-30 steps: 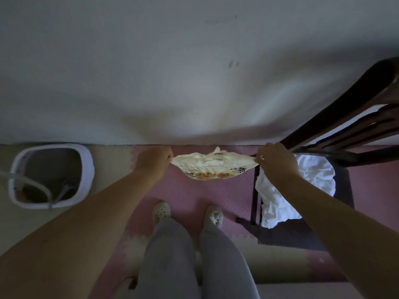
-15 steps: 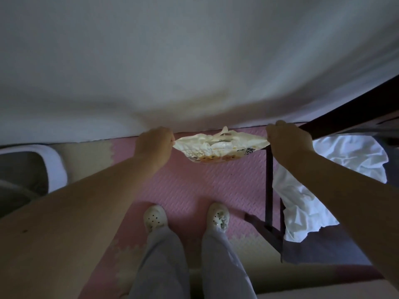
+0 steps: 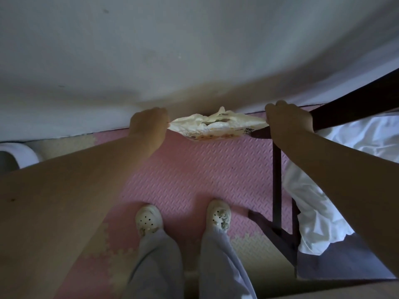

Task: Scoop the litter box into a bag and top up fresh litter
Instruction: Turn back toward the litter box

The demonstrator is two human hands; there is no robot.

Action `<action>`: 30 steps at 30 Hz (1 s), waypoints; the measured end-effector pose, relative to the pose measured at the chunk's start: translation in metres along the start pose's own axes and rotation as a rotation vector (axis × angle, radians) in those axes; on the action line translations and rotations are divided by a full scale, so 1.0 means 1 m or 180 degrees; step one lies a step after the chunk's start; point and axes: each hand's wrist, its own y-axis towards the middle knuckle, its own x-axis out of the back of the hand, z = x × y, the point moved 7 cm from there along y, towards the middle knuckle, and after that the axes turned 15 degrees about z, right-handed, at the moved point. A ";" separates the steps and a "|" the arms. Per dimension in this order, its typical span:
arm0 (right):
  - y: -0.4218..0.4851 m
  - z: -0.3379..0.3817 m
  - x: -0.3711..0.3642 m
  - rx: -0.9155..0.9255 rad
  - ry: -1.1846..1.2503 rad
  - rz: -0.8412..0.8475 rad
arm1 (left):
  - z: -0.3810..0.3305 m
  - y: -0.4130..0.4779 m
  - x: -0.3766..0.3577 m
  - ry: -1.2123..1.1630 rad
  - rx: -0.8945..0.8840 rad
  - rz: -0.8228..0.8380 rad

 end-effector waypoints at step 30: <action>-0.283 0.112 0.260 0.2281 0.0944 -0.1840 | -0.004 -0.272 0.320 -0.0698 -0.0564 -0.2057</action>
